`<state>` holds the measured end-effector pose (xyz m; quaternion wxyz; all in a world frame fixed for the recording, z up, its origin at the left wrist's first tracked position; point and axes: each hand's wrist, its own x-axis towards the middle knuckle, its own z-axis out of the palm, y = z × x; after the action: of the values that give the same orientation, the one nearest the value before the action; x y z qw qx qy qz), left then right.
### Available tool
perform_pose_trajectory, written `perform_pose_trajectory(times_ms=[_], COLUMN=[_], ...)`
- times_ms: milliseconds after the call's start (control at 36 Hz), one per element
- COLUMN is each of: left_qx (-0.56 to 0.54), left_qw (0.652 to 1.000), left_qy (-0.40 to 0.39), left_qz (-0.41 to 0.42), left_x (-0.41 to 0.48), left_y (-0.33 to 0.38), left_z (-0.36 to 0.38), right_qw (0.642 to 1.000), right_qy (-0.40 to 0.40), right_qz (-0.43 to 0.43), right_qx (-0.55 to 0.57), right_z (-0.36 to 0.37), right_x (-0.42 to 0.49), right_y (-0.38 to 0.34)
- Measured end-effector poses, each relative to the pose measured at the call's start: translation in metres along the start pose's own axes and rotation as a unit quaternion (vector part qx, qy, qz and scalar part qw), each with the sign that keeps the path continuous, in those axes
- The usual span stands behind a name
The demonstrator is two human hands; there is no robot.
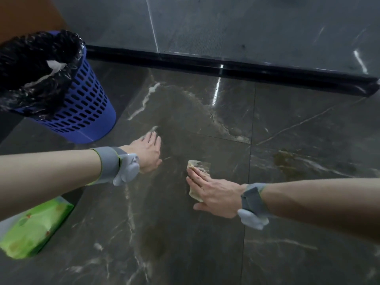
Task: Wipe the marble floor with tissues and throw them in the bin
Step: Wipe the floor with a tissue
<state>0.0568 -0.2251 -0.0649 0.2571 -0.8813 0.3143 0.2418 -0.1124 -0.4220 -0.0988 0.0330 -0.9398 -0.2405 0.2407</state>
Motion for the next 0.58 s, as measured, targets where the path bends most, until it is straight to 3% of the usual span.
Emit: perform_pose_trajectory(times_ms=[111, 278, 583], left_qx=[-0.064, -0.110, -0.157], left_qw=[0.997, 0.990, 0.977], left_qy=[-0.024, -0.034, 0.125], left_qz=[-0.048, -0.081, -0.076], left_x=[0.014, 0.032, 0.029], left_y=[0.003, 0.007, 0.020], left_z=[0.003, 0.017, 0.072], right_qw=[0.999, 0.991, 0.979], right_qy=[0.016, 0.031, 0.093], right_qz=[0.021, 0.114, 0.159], right_qx=[-0.032, 0.062, 0.090], right_z=[-0.006, -0.035, -0.060], right_x=[0.021, 0.070, 0.141], right_y=[0.015, 0.054, 0.096])
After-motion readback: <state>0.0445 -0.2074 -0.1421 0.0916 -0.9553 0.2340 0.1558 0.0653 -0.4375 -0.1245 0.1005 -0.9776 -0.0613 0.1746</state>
